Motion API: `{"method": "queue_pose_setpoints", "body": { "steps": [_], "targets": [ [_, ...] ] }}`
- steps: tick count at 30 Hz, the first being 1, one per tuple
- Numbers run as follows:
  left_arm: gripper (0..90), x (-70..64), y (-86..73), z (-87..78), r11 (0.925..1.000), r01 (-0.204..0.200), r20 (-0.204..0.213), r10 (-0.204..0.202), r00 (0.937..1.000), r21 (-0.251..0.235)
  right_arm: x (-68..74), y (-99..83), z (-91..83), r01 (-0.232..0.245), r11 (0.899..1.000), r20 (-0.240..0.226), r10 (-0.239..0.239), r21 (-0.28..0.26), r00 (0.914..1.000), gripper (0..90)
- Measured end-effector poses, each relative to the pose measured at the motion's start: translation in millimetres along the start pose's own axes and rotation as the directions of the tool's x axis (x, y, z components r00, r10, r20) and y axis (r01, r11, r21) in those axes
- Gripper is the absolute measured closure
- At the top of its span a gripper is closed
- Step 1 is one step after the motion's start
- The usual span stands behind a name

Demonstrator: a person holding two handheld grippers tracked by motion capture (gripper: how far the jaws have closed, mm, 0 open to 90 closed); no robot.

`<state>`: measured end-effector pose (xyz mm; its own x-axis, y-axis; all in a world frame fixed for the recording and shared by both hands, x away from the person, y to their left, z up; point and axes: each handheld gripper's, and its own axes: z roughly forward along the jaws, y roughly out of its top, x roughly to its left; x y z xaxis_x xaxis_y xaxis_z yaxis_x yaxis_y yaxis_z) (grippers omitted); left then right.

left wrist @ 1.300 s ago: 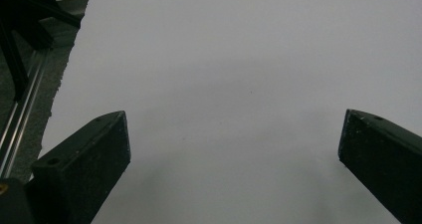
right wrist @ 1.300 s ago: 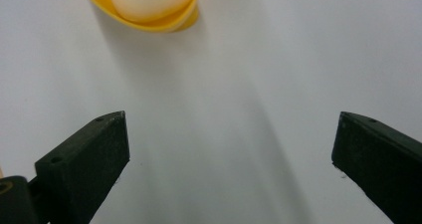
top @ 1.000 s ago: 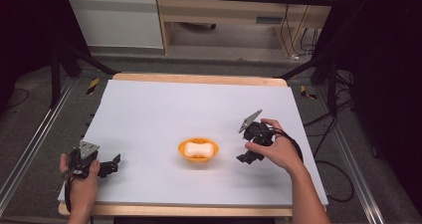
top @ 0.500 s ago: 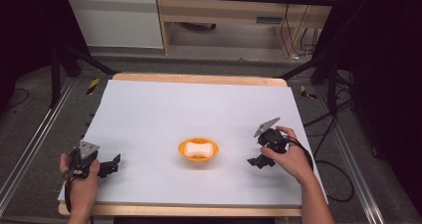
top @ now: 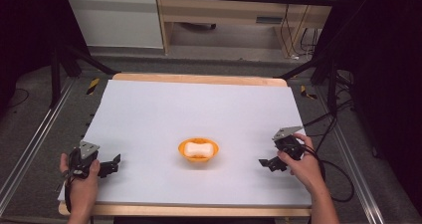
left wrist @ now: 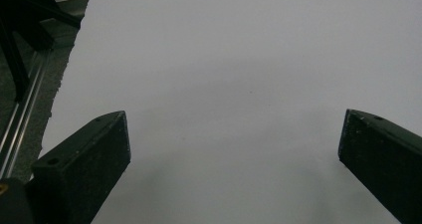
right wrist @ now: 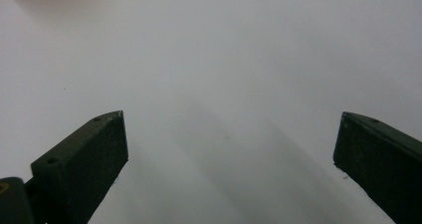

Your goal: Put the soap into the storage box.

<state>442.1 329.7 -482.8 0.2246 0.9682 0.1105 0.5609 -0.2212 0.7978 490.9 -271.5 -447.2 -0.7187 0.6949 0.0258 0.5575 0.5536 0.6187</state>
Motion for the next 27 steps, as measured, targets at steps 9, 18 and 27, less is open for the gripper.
{"method": "queue_pose_setpoints", "body": {
  "steps": [9,18,27],
  "targets": [
    [0.0,-0.2,0.0,0.0,1.0,-0.001,-0.001,0.001,1.0,0.0,-10.2,-26.6,-9.5,-0.068,0.994,0.016,0.069,-0.081,0.9975,1.1],
    [0.0,-0.5,0.0,0.1,1.0,-0.001,-0.001,0.001,1.0,0.001,-14.6,-53.9,-17.9,-0.126,0.976,0.056,0.138,-0.179,0.9889,7.4],
    [0.0,-0.8,-0.1,0.0,1.0,0.001,-0.001,-0.001,1.0,0.001,-20.2,-78.1,-26.2,-0.137,0.945,0.057,0.161,-0.295,0.9853,6.4]
  ]
}}
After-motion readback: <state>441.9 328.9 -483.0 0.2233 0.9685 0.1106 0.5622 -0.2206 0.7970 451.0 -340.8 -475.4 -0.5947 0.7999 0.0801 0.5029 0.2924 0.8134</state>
